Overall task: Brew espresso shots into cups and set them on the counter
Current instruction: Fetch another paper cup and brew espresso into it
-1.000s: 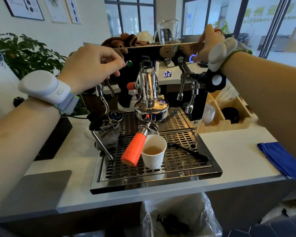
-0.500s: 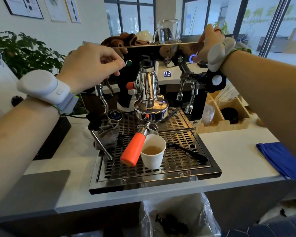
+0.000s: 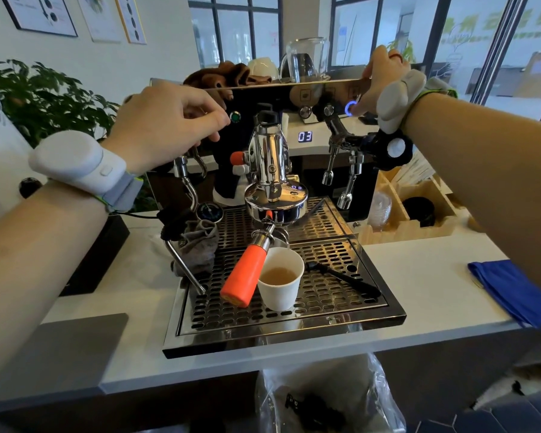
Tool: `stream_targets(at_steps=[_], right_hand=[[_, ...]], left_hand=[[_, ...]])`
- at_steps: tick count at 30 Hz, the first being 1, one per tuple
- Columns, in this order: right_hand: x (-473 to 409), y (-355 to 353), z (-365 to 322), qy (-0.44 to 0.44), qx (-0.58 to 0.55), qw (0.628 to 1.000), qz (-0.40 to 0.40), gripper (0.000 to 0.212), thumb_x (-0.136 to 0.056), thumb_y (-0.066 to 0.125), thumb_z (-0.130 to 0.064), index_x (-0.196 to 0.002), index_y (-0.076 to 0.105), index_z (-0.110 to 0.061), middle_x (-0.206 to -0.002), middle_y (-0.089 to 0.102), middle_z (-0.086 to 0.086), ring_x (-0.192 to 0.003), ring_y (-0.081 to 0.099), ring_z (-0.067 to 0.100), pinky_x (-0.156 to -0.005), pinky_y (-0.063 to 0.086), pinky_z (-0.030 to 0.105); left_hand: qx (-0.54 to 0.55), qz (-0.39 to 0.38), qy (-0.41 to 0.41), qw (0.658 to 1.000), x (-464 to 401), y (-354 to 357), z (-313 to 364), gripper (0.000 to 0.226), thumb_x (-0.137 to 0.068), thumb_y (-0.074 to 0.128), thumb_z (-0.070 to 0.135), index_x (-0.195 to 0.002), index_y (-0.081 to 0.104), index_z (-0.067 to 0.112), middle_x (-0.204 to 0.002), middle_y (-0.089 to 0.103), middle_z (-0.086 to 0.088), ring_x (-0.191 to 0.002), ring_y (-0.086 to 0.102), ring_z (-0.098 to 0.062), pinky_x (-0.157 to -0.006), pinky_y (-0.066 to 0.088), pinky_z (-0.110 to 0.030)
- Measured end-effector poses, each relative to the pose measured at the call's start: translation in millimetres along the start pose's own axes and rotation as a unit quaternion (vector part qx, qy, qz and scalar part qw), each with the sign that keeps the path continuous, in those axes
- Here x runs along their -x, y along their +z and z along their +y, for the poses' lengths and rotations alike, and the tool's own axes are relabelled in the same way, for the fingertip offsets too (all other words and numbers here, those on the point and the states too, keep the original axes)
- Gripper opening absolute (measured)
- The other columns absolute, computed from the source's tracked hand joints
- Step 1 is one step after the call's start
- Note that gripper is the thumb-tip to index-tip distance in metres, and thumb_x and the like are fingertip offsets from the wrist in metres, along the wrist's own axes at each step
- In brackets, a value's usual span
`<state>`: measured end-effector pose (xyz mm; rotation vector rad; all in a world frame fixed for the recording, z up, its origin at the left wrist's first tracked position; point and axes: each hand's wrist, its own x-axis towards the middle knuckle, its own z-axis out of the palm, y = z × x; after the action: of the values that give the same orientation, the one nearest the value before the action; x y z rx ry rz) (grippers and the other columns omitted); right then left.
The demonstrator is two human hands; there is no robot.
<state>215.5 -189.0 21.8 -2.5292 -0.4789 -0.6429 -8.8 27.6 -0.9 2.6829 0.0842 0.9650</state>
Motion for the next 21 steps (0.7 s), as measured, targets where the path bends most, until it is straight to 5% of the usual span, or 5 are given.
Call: stream_targets(at_steps=[6, 12, 16, 21], right_hand=[[2, -6, -5, 0.010, 0.004, 1.000, -0.012, 0.026, -0.093, 0.055, -0.013, -0.114, 0.040, -0.010, -0.136, 0.044, 0.020, -0.126, 0.040, 0.034, -0.103, 0.030, 0.038], [12, -7, -15, 0.021, -0.021, 1.000, -0.005, 0.054, -0.085, 0.065, -0.022, -0.130, 0.041, -0.004, -0.135, 0.044, 0.017, -0.128, 0.038, 0.031, -0.106, 0.031, 0.038], [18, -14, -22, -0.015, -0.156, 0.988, -0.004, 0.049, -0.083, 0.063, -0.026, -0.125, 0.045, -0.009, -0.114, 0.046, 0.008, -0.100, 0.051, 0.024, -0.087, 0.044, 0.034], [36, -20, -35, -0.073, -0.271, 0.960, 0.007, 0.044, -0.084, 0.062, -0.025, -0.123, 0.047, -0.013, -0.103, 0.054, 0.004, -0.084, 0.054, 0.014, -0.066, 0.044, 0.019]], left_hand=[[0.005, -0.015, 0.006, 1.000, 0, -2, 3, 0.018, -0.087, 0.054, 0.051, -0.085, 0.069, 0.040, -0.071, 0.070, 0.019, -0.062, 0.061, 0.008, -0.070, 0.052, -0.031], [0.130, 0.005, 0.019, 0.991, 2, -8, 8, 0.014, -0.093, 0.058, 0.031, -0.103, 0.068, 0.027, -0.086, 0.072, 0.004, -0.067, 0.067, -0.014, -0.058, 0.050, -0.017], [0.110, 0.016, 0.036, 0.993, 4, -10, 10, 0.017, -0.092, 0.060, 0.032, -0.106, 0.068, 0.026, -0.091, 0.070, 0.005, -0.084, 0.066, -0.009, -0.079, 0.053, -0.036], [0.106, 0.042, 0.049, 0.992, 11, -12, 15, 0.016, -0.093, 0.059, 0.031, -0.105, 0.068, 0.029, -0.087, 0.064, 0.021, -0.076, 0.059, 0.011, -0.080, 0.049, -0.029]])
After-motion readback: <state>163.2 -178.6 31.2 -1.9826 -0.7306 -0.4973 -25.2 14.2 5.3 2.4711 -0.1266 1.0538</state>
